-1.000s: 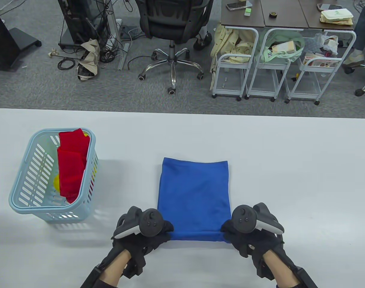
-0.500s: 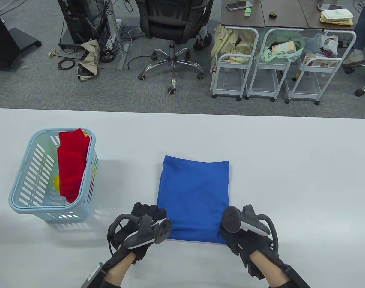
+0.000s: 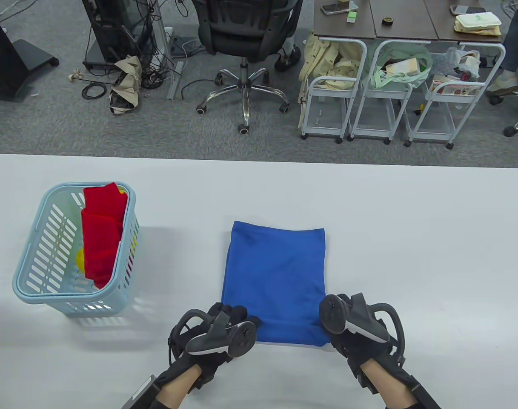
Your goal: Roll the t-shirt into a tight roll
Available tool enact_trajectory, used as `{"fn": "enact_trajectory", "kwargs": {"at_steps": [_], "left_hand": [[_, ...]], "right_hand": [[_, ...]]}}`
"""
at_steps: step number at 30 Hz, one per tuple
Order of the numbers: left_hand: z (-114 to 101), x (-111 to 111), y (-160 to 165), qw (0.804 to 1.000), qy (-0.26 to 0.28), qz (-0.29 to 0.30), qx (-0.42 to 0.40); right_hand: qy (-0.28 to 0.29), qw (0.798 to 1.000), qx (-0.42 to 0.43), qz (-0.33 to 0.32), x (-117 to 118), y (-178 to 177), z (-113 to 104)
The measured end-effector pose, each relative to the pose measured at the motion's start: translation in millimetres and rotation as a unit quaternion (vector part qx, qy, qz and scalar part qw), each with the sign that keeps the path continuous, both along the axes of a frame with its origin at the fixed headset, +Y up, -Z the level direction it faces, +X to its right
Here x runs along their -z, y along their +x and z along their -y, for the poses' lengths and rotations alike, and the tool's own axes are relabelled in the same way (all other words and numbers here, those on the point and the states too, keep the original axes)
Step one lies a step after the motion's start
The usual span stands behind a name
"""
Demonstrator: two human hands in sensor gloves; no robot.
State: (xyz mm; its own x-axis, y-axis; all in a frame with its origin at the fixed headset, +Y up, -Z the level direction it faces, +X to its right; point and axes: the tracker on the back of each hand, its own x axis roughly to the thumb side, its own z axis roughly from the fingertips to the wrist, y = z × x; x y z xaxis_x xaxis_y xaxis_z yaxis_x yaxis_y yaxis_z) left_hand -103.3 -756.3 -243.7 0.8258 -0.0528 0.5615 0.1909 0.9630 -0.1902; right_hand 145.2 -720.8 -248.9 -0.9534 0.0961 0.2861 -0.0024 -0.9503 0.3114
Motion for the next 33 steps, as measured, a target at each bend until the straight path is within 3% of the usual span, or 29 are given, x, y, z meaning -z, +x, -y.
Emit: {"fn": "enact_trajectory", "kwargs": {"at_steps": [3,5,7,18,24,28,33], "left_hand": [[0.1,2.6,0.1,1.000,0.000,-0.003,0.001],[-2.4,2.3,0.6,1.000,0.015,-0.012,0.007],[-1.8,0.9,1.6,0.999,0.035,-0.013,0.037],[-1.6,8.1,-3.4,0.998,0.054,-0.029,0.016],[-9.5,15.1,-23.3,0.988,-0.066,-0.070,-0.120],[-3.9,16.6,-26.9,0.975,-0.126,-0.089,-0.160],[-1.5,18.8,-26.6,0.993,-0.033,-0.103,-0.048]], "right_hand": [[-0.038,0.994,0.024,-0.098,-10.3,-20.5,8.3],[-0.054,0.990,-0.072,-0.112,-16.6,-33.4,27.6],[-0.034,0.985,-0.124,-0.116,-17.0,-37.4,32.0],[-0.015,0.995,-0.065,-0.068,-4.1,-27.4,26.7],[-0.094,0.993,0.053,-0.056,7.0,-5.7,20.1],[-0.105,0.993,0.053,-0.027,11.0,-0.5,26.3],[-0.091,0.996,0.021,0.009,12.1,-2.0,32.5]]}}
